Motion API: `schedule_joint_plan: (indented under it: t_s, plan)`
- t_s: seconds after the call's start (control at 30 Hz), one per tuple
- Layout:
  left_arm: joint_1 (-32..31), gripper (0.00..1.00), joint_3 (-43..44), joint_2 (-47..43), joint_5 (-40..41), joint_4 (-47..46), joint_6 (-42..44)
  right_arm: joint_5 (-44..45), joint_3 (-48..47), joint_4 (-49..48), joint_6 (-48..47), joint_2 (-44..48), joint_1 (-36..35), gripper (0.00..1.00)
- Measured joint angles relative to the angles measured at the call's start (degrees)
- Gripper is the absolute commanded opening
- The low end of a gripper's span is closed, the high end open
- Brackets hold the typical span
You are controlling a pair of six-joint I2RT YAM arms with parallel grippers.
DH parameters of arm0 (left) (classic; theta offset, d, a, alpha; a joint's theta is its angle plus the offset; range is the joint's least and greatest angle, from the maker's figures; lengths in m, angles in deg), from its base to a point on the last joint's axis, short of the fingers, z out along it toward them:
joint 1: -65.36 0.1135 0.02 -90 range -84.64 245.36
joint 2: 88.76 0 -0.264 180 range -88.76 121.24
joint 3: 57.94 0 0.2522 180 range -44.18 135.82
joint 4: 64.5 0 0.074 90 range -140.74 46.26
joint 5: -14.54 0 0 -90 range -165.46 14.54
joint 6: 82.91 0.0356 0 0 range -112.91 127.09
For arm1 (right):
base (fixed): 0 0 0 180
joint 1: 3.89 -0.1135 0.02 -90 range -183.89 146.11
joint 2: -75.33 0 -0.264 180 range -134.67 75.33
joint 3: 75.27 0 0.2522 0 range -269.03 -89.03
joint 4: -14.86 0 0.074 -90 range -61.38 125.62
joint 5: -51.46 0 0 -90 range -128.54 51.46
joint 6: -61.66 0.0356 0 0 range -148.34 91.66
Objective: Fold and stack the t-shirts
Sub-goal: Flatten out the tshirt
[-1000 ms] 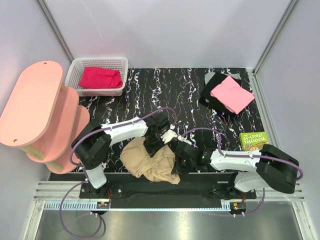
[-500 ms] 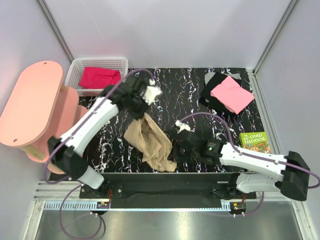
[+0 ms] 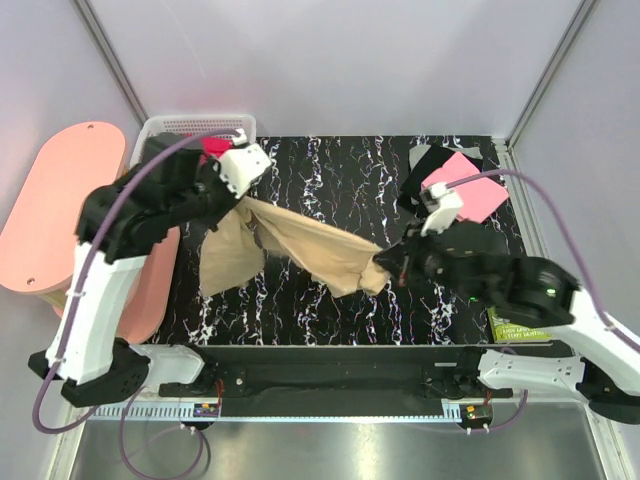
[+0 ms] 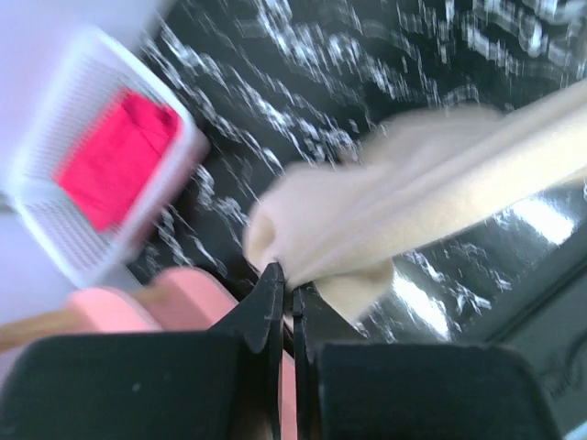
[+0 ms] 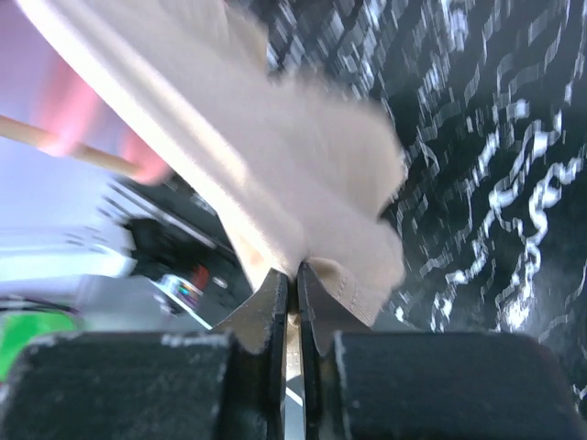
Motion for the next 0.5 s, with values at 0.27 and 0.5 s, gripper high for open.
schedule_joint_plan:
  t_s: [0.27,0.5]
  plan:
    - [-0.94,0.1,7.72,-5.25,-3.45,-0.63,3.89,0.92,-12.37,4.66,-1.14,1.92,-0.26,0.0]
    - [-0.9,0.08,-9.9,-8.02,-7.3,-2.21,6.64,4.07,-10.97,8.52,-1.18,1.97,-0.33,0.0]
